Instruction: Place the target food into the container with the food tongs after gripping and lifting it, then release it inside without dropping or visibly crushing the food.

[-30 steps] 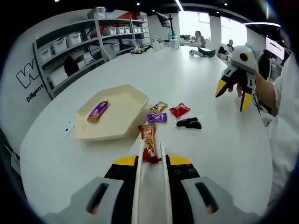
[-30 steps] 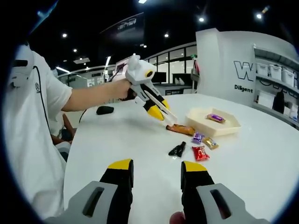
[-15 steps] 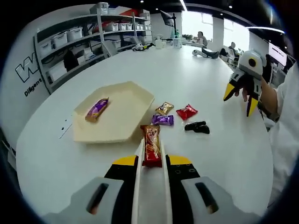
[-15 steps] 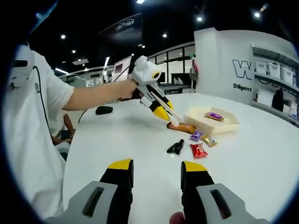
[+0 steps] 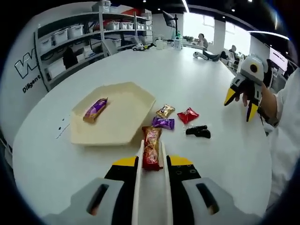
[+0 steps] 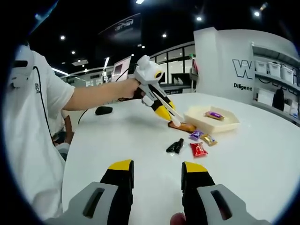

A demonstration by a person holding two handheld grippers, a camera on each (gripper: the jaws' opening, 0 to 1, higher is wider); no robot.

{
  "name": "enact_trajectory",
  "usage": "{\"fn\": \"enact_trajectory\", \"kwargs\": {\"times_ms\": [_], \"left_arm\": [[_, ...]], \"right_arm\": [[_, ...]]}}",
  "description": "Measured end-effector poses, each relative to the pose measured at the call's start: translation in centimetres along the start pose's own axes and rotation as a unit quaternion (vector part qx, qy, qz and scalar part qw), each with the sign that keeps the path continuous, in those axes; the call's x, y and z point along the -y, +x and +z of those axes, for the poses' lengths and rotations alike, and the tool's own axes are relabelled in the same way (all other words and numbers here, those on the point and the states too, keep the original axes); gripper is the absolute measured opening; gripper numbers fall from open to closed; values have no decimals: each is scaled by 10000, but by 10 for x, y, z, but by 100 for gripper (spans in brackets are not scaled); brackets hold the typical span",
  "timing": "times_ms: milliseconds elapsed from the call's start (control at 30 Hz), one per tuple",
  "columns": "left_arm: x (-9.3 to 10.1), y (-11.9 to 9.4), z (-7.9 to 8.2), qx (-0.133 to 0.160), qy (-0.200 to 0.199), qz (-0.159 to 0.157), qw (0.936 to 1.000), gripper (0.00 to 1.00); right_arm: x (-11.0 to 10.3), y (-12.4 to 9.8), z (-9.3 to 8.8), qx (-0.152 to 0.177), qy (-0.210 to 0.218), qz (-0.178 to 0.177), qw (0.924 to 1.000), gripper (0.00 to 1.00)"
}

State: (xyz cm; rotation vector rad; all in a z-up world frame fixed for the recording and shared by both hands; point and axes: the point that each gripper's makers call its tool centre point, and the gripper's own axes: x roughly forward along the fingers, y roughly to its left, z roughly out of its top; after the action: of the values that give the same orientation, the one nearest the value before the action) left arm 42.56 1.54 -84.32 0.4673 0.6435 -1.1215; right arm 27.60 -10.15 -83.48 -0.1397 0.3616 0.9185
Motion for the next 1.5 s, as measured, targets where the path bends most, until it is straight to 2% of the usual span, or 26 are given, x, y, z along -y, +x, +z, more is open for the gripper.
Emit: {"fn": "enact_trajectory", "kwargs": {"times_ms": [633,1000,1167,1500], "left_arm": [[-4,10,-8,-113,-63,-93,9999,21],[-3,10,-8,-64,-80,-231,9997,20],[1,6,-10,-128,-72,-306,9994,20],[3,-12,7,46,-50,-391,9992,20]], "right_arm": [[1,-1,1,-13,4,-17,10000,36],[2,-1,1,-11,2,-14,10000,35],[2,-1,0,-19,19,-23,10000,35],[1,-2,1,11,26,-14,10000,35]]}}
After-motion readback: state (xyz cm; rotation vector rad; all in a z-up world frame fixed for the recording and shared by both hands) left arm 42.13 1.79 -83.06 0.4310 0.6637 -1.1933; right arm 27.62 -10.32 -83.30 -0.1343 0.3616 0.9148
